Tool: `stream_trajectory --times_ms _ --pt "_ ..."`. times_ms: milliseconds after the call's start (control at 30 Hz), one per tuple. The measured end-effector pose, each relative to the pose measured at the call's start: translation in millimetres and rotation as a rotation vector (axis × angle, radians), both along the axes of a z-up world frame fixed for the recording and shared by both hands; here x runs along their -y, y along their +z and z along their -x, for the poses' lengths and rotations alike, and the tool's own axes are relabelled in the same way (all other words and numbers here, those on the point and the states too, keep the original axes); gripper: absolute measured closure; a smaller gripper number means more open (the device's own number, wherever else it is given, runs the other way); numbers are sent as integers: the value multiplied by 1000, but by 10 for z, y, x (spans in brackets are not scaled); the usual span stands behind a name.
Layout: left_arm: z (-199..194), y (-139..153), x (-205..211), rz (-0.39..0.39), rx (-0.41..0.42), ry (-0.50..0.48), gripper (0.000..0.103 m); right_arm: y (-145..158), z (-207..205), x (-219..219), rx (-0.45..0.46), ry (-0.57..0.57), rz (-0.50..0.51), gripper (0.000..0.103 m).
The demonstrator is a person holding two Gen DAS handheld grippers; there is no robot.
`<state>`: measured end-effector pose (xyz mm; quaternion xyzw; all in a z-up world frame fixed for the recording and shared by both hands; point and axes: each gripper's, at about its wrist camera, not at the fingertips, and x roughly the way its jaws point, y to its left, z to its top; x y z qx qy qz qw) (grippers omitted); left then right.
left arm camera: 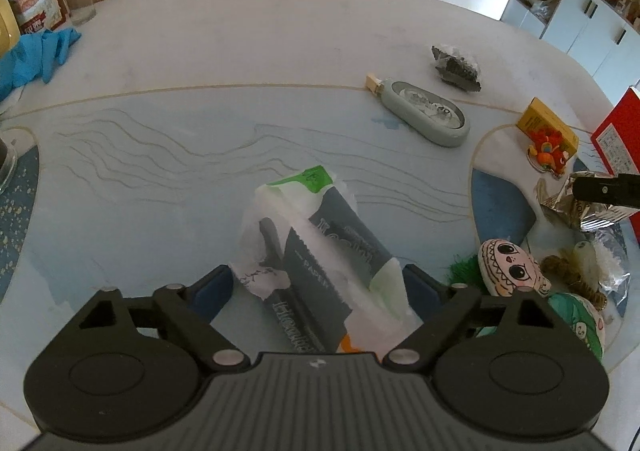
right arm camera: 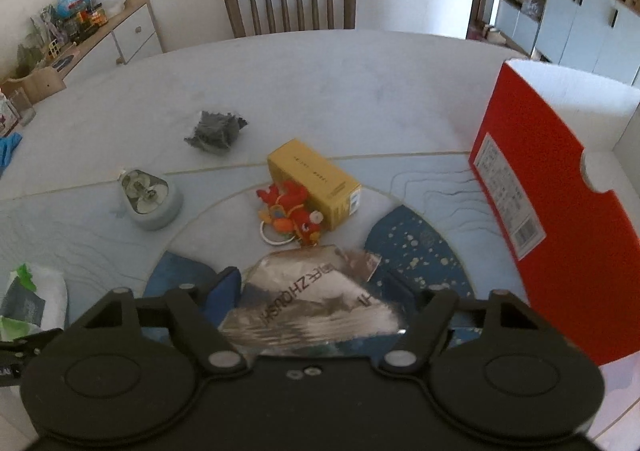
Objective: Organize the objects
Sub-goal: 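Grasp the white plastic bag with the left gripper while the right grasps the silver foil bag, then carry the white bag with the left gripper while the right carries the foil bag into the red box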
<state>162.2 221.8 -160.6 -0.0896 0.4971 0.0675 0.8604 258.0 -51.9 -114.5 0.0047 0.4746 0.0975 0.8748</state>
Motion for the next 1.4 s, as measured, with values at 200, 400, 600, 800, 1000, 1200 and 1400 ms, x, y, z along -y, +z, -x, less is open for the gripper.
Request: stream_trajectory --times_ms 200,400,600,800,1000,1200,1400 --pt "33 39 -20 4 21 -2 40 12 26 -12 -16 -14 -20 41" --pt "43 75 -45 8 49 -22 68 46 60 -10 -2 -24 -20 48" --pt "69 149 -38 -11 81 -40 70 156 116 35 22 -35 -57 49" --pt "108 418 -11 -13 129 -62 70 359 255 105 64 -34 -94 49" --pt "154 722 114 -7 164 -106 70 630 459 234 118 -25 -134 49" --pt "187 966 384 17 182 -160 70 919 655 480 171 -19 -175 49" --pt "191 1176 761 23 187 -200 70 1105 770 795 206 -15 -189 49"
